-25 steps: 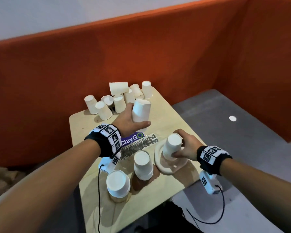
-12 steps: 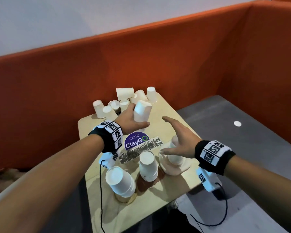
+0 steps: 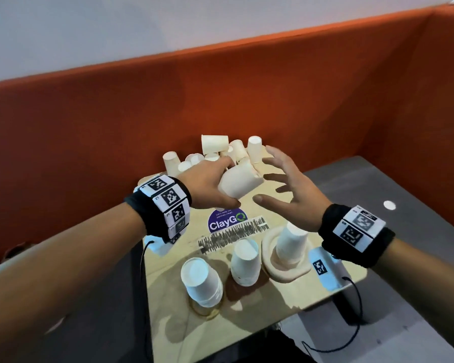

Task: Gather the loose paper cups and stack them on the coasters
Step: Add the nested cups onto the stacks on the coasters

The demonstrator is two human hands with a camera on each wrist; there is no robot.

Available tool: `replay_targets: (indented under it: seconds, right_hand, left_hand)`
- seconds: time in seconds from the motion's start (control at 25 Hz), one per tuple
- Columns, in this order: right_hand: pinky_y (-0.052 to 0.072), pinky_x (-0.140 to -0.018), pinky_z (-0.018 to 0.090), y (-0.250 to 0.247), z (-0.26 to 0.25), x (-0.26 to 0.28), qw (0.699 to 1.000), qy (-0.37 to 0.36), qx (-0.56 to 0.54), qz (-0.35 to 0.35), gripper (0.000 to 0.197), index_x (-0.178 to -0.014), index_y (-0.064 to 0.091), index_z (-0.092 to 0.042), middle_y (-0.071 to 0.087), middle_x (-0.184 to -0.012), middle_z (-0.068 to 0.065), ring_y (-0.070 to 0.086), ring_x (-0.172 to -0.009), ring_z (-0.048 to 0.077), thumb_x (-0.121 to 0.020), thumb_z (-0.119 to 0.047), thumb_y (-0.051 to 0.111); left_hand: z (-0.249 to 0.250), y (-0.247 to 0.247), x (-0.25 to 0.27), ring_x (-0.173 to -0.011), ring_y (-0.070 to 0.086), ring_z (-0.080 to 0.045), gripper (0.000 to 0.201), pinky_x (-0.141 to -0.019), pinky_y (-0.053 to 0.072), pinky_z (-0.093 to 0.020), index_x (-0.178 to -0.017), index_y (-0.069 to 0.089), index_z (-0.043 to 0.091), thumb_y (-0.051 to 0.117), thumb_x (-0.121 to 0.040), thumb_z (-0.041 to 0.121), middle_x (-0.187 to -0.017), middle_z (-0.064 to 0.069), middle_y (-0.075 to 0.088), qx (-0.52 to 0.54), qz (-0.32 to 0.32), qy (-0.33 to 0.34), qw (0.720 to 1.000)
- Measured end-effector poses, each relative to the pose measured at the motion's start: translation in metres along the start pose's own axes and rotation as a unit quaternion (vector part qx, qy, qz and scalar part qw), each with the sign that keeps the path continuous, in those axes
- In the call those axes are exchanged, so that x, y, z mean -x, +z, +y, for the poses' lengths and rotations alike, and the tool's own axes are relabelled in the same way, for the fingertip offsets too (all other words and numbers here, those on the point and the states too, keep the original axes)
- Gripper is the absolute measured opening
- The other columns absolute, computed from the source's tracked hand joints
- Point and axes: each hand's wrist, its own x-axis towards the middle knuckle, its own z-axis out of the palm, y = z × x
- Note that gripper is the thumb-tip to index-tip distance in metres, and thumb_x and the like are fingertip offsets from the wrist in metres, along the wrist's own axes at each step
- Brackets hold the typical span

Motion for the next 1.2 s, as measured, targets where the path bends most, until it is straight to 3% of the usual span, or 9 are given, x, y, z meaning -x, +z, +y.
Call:
replay_targets:
  seconds: [0.12,0.28,0.36,0.48,0.6,0.76,0.88,1.08,1.2]
  right_hand:
    - [0.054,-0.079,0.027,-0.006,-0.03,0.004,0.995,-0.051,-0.084,0.027,0.065,-0.144,0.043,-0.033,0.058,-0.133,-0.008,0.07,-0.096,0.012,-0.085,-0.038,0.072]
    - [0.052,-0.072,0.02,-0.016,-0.052,0.003,0.986,-0.109,-0.114,0.061,0.051,-0.134,0.049,-0.031,0.065,-0.121,-0.008,0.068,-0.094,0.01,-0.089,-0.031,0.073]
    - [0.047,-0.066,0.014,-0.022,-0.053,-0.002,0.988,-0.115,-0.09,0.056,0.048,-0.132,0.05,-0.03,0.063,-0.115,-0.011,0.067,-0.085,0.005,-0.09,-0.029,0.072]
    - [0.041,-0.059,0.009,-0.034,-0.043,-0.005,0.989,-0.121,-0.076,0.031,0.042,-0.13,0.052,-0.025,0.06,-0.103,-0.016,0.062,-0.071,-0.002,-0.092,-0.023,0.07]
    - [0.049,-0.065,0.017,-0.058,-0.029,-0.001,0.987,-0.125,-0.097,0.002,0.036,-0.126,0.055,-0.031,0.062,-0.105,-0.016,0.064,-0.078,0.005,-0.092,-0.032,0.068]
    - [0.053,-0.07,0.023,-0.095,0.0,0.011,0.987,-0.133,-0.084,-0.028,0.036,-0.125,0.056,-0.032,0.062,-0.111,-0.018,0.065,-0.088,0.01,-0.091,-0.033,0.065]
    - [0.058,-0.079,0.037,-0.097,0.034,0.02,0.989,-0.128,-0.034,-0.062,0.042,-0.128,0.054,-0.039,0.061,-0.118,-0.02,0.064,-0.102,0.011,-0.089,-0.033,0.071]
    - [0.052,-0.093,0.031,-0.083,0.087,0.033,0.977,-0.16,0.049,-0.13,0.049,-0.134,0.051,-0.034,0.053,-0.134,-0.02,0.052,-0.119,-0.002,-0.089,-0.033,0.071]
    - [0.05,-0.096,0.029,-0.077,0.102,0.033,0.973,-0.171,0.075,-0.136,0.049,-0.134,0.051,-0.031,0.053,-0.136,-0.016,0.051,-0.121,0.0,-0.09,-0.032,0.07]
  left_hand:
    - [0.02,-0.022,0.03,-0.09,0.063,-0.014,0.068,-0.075,0.053,-0.034,-0.114,0.049,0.031,0.084,-0.059,0.051,-0.1,0.013,0.064,0.026,0.053,0.023,0.998]
    - [0.043,-0.025,0.044,-0.094,0.065,-0.013,0.086,-0.079,0.056,-0.039,-0.126,0.045,0.032,0.088,-0.053,0.039,-0.11,0.013,0.062,0.158,0.134,0.031,0.978]
    - [0.054,-0.016,0.04,-0.097,0.064,-0.011,0.1,-0.078,0.057,-0.034,-0.137,0.037,0.029,0.091,-0.054,0.025,-0.11,0.014,0.058,0.217,0.124,0.039,0.967]
    - [0.068,-0.002,0.035,-0.088,0.063,-0.008,0.112,-0.063,0.054,-0.019,-0.147,0.026,0.022,0.091,-0.058,0.004,-0.104,0.01,0.054,0.293,0.091,0.036,0.951]
    - [0.095,0.01,0.034,-0.091,0.068,-0.018,0.101,-0.067,0.06,-0.028,-0.142,0.031,0.021,0.09,-0.062,0.003,-0.105,-0.004,0.062,0.346,0.073,0.017,0.935]
    - [0.144,0.039,0.023,-0.09,0.067,-0.005,0.083,-0.075,0.06,-0.023,-0.131,0.036,0.024,0.086,-0.069,0.002,-0.102,0.004,0.064,0.399,0.086,-0.02,0.913]
    - [0.153,0.077,0.015,-0.099,0.066,-0.011,0.081,-0.085,0.059,-0.036,-0.133,0.042,0.025,0.087,-0.066,0.023,-0.11,0.007,0.066,0.35,0.119,-0.079,0.926]
    - [0.15,0.13,0.003,-0.094,0.066,-0.015,0.063,-0.084,0.056,-0.04,-0.119,0.058,0.023,0.083,-0.064,0.041,-0.103,0.006,0.069,0.24,0.122,-0.185,0.945]
    - [0.144,0.145,-0.009,-0.097,0.066,-0.016,0.062,-0.086,0.055,-0.04,-0.117,0.06,0.027,0.08,-0.061,0.045,-0.105,0.007,0.069,0.204,0.131,-0.217,0.946]
